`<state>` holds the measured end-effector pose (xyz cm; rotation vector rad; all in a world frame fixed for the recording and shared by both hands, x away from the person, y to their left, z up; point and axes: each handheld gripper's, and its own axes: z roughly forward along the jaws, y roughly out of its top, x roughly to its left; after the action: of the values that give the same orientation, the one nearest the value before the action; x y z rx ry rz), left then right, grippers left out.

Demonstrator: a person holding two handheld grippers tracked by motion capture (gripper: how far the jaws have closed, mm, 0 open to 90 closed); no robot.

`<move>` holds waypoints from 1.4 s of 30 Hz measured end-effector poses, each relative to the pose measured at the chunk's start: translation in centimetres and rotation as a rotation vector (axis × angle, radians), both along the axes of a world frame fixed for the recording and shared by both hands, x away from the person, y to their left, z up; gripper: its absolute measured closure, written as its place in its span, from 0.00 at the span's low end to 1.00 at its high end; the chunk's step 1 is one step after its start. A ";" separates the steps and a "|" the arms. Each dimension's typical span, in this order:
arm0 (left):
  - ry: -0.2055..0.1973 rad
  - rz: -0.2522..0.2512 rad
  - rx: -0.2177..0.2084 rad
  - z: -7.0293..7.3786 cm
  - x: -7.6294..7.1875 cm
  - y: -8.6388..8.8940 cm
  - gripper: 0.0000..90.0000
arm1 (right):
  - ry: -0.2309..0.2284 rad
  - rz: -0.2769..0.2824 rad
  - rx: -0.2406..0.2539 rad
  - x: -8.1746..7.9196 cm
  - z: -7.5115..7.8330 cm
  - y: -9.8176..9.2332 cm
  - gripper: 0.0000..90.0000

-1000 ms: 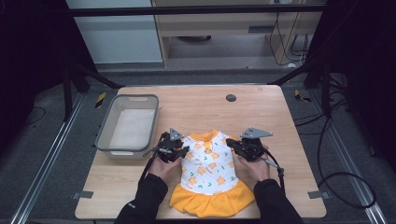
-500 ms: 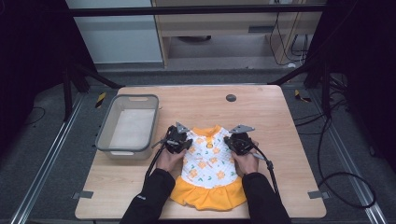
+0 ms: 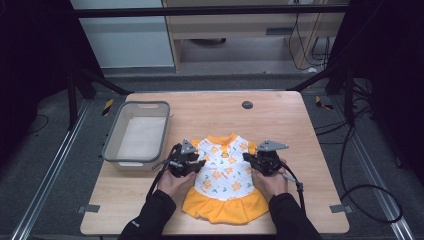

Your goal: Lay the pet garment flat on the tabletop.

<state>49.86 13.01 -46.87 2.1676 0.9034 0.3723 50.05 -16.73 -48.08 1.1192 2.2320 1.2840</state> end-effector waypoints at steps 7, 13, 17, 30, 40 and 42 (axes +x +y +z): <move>0.024 -0.001 0.071 -2.3 -1.0 0.5 0.68 | 0.047 0.083 -0.046 -3.8 -1.0 -0.2 0.99; 0.014 -0.002 0.065 -2.7 -1.0 0.4 0.68 | 0.071 0.077 -0.088 -4.2 -2.0 -0.4 0.99; 0.000 0.007 0.063 -2.3 -1.3 0.5 0.62 | 0.077 0.075 -0.101 -4.3 -2.4 -0.2 0.98; -0.096 0.034 -0.081 0.4 -5.9 5.0 0.43 | -0.039 -0.018 0.047 -6.3 0.4 -4.0 0.77; -0.092 0.123 -0.099 -0.1 -8.8 9.8 0.35 | -0.063 -0.119 0.040 -7.8 0.1 -7.2 0.50; -0.090 0.139 -0.091 -0.2 -9.0 10.5 0.34 | -0.065 -0.139 0.039 -7.8 0.1 -7.6 0.46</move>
<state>40.87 23.54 -47.03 1.9951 1.0033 0.4830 42.26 -24.31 -48.00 1.2069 2.0521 1.2927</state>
